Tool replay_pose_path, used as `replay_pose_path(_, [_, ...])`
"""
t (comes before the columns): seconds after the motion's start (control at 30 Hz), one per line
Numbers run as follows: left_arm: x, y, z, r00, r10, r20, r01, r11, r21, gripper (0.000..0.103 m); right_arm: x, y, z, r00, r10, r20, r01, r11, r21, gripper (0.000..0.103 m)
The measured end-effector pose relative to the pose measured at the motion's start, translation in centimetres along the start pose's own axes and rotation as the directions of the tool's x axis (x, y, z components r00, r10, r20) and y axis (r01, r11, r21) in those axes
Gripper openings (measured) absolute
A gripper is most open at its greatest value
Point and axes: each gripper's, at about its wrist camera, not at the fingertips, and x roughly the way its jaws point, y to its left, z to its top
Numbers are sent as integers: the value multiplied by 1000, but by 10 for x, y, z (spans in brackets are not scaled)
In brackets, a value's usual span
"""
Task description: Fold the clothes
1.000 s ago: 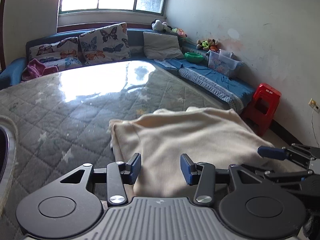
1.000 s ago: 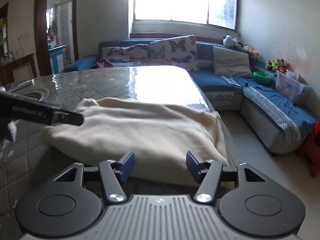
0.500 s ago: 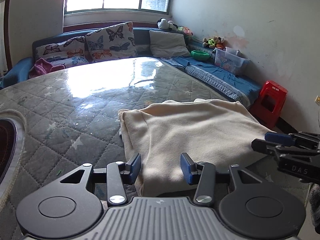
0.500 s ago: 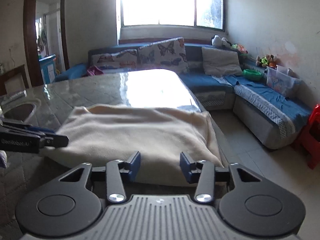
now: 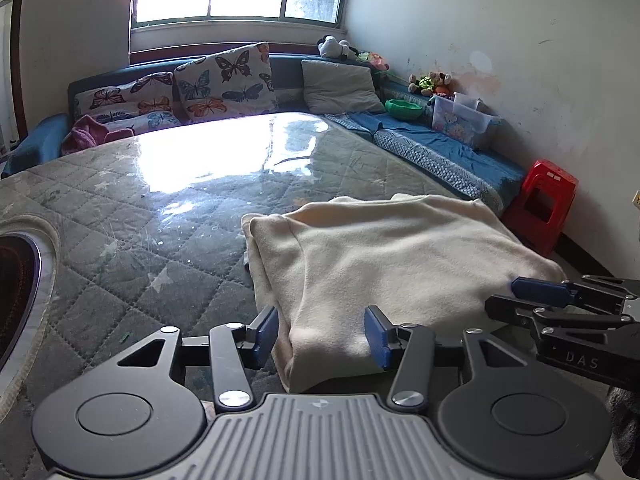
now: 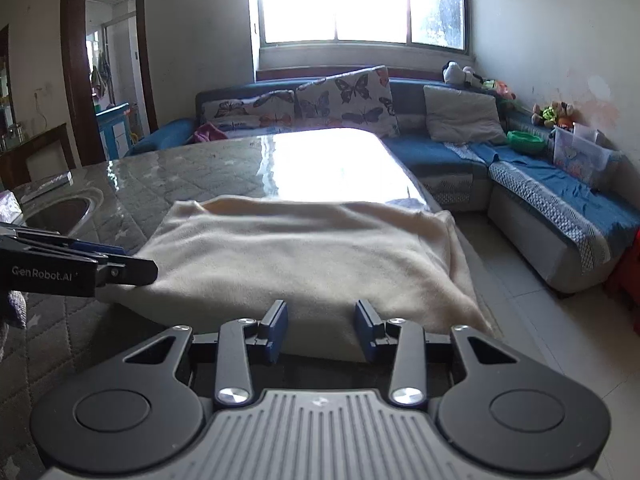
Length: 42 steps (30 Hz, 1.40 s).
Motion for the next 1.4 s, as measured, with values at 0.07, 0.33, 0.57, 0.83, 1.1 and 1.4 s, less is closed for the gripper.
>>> replay_pose_path(0.07, [-3,1,-1,1000,1,3,-1,1000,-5,51,-3,2,2,1000,-2,6,2,1000,-2,39])
replay_pose_path(0.33, [-8,7,-4,1000,16,3,-16,1000,-17,51,-3,29,13,996,79,35,-77,996,-48,38])
replay_pose_path(0.57, [-9,13,-8,1000,22,-5,-22,999,-35,52,8,51,9,996,94,4,-93,988,-120,39])
replay_pose_path(0.83, [-13,20,-8,1000,29,-3,-29,997,-65,54,10,69,14,989,148,5,-145,977,-159,39])
replay_pose_path(1.1, [-16,20,-10,999,32,-13,-32,997,-68,64,0,66,11,989,143,23,-137,978,-157,53])
replay_pose_path(1.4, [-25,18,-14,999,41,-15,-42,997,-59,78,-14,51,2,997,79,24,-76,991,-111,75])
